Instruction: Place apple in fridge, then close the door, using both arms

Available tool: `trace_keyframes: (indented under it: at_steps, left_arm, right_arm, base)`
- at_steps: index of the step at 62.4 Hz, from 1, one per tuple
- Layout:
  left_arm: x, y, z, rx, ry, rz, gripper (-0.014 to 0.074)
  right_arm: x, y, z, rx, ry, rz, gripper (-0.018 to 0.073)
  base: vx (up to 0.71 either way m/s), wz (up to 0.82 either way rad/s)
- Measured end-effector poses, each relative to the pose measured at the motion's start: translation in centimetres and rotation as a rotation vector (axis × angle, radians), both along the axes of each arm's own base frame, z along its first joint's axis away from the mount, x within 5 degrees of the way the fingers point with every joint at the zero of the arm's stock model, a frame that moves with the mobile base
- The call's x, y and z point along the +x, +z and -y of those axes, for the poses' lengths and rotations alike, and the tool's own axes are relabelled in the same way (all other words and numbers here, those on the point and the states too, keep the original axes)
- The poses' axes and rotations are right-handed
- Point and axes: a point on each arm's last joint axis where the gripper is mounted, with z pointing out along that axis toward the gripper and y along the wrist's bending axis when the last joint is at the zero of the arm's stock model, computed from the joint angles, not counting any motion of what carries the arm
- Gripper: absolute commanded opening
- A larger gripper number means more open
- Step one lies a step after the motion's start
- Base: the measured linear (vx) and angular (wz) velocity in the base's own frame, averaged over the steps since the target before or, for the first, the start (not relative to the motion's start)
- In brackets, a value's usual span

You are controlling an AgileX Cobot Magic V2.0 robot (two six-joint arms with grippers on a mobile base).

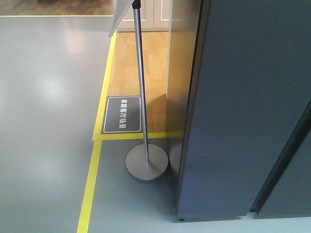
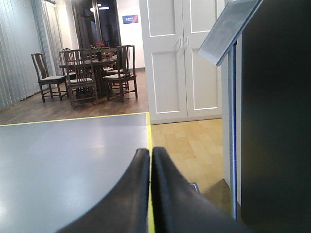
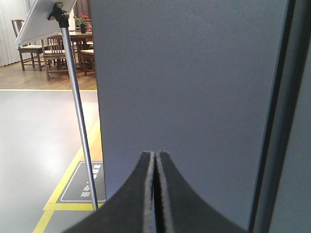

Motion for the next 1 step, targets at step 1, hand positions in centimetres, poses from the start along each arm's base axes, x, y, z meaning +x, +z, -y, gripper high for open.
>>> trace_keyframes:
  at_steps: [1]
  left_arm:
    - [0.00,0.00,0.00,0.000,0.000,0.000,-0.0006]
  right_arm:
    - [0.00,0.00,0.00,0.000,0.000,0.000,-0.0003]
  base:
    - [0.00,0.00]
